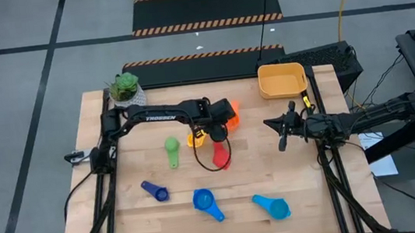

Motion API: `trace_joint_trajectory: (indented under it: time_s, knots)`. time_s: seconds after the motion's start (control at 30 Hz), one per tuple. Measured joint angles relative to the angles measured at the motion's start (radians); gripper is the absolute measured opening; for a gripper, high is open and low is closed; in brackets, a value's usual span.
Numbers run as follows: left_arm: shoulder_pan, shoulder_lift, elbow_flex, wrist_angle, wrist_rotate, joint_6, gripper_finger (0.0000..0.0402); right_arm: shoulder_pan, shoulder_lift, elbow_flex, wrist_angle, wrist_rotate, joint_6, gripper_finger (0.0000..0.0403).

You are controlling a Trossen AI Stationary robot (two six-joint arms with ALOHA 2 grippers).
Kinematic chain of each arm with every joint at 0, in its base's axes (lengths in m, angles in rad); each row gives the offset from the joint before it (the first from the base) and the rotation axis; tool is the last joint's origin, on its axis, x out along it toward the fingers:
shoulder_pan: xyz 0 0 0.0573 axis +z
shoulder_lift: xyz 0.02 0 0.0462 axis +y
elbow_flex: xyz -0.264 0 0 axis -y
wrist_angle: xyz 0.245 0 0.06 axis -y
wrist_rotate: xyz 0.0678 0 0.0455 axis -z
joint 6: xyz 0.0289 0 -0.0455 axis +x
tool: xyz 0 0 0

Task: Nest measuring cups in basket
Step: Put the orange measuring cup into the yellow bin

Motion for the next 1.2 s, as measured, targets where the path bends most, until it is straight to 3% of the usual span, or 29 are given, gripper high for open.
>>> trace_joint_trajectory:
  time_s: [0.5, 0.77, 1.03, 1.2]
  knots:
    - [0.081, 0.014, -0.065, 0.092, 0.024, 0.123, 0.0157, 0.000, 0.000, 0.000, -0.004, 0.002, -0.026, 0.0000]
    - [0.079, 0.014, -0.119, 0.187, 0.077, 0.132, 0.0106, 0.000, 0.000, 0.000, -0.004, 0.003, -0.034, 0.0000]
    - [0.069, 0.014, -0.120, 0.206, 0.049, -0.045, 0.0016, 0.000, 0.000, 0.000, -0.003, 0.003, -0.037, 0.0000]
    - [0.036, 0.014, -0.118, 0.218, -0.015, -0.205, 0.0021, 0.000, 0.012, 0.000, 0.045, 0.092, -0.017, 0.0000]
